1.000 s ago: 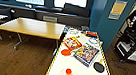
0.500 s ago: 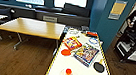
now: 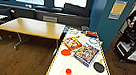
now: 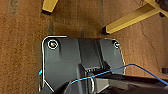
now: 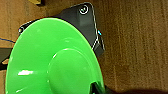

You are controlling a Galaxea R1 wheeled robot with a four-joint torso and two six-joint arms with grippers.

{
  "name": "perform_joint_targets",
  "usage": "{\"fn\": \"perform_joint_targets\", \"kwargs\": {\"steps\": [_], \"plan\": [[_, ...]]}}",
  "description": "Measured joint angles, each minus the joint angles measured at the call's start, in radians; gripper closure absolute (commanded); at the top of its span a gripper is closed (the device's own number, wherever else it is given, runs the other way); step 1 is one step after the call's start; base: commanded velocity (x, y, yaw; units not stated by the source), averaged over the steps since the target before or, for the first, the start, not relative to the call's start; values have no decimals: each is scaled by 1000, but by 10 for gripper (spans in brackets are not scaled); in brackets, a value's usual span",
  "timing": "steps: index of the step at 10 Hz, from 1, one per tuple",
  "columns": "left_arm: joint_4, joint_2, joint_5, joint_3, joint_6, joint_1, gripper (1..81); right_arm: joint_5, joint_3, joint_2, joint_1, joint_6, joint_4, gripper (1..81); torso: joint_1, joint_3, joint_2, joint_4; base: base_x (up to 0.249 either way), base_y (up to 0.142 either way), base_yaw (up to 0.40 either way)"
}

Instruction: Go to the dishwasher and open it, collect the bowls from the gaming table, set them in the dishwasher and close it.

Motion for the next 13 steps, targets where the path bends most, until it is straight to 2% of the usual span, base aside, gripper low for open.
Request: {"fn": "perform_joint_targets", "kwargs": {"steps": [3,5,7,10,13], "plan": [[-1,-156,7,192,-27,-82,10,-3,0,1,1,0,0,811,0,0,0,0,0,0,0],[-2,-259,7,295,-61,-178,10,-3,1,1,6,0,0,811,0,0,0,0,0,0,0],[-4,-327,22,387,-113,-237,10,-4,1,1,6,0,0,811,0,0,0,0,0,0,0],[-6,-409,34,500,-212,-354,10,-3,3,1,6,0,0,811,0,0,0,0,0,0,0],[-6,-421,103,547,-296,-463,10,-4,3,1,6,1,0,811,0,0,0,0,0,0,0]]}}
